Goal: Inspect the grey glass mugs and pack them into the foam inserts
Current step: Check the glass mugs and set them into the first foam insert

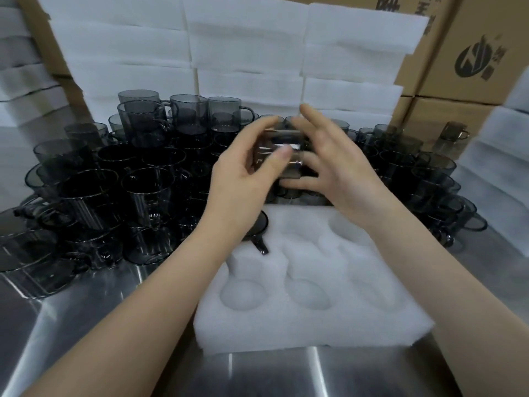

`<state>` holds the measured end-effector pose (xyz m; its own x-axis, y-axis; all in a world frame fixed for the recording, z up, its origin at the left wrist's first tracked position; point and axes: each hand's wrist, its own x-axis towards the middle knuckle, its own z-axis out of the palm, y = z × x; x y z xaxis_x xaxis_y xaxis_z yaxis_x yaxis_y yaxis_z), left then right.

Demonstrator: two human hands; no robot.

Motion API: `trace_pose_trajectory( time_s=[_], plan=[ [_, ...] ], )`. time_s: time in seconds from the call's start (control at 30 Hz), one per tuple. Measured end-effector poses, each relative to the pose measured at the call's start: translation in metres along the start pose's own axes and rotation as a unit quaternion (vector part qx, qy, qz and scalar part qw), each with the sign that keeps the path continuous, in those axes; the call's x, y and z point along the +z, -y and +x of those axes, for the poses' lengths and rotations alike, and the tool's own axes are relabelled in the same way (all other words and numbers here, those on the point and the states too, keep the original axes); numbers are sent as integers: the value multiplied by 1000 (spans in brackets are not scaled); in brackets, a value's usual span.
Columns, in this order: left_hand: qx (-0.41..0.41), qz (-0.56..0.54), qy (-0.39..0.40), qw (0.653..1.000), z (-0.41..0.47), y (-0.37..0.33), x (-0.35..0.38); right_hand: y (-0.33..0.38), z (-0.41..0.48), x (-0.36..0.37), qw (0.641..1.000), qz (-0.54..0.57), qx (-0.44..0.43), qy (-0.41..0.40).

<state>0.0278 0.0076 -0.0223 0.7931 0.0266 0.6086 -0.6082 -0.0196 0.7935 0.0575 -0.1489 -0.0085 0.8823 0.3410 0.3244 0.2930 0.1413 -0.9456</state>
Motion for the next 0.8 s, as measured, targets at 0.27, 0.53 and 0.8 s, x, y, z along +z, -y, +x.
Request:
trace_pose_trajectory(
  time_s=[0.27,0.53,0.8],
  plan=[
    [-133,-61,-13,989,6,7,-4,4,-8,4,927,-343,-148,-22],
    [-167,-3,-65,984,8,12,-6,30,-9,9,932,-354,3,-73],
    [-167,10,-62,984,8,13,-6,36,-17,17,873,-474,116,5]
  ],
)
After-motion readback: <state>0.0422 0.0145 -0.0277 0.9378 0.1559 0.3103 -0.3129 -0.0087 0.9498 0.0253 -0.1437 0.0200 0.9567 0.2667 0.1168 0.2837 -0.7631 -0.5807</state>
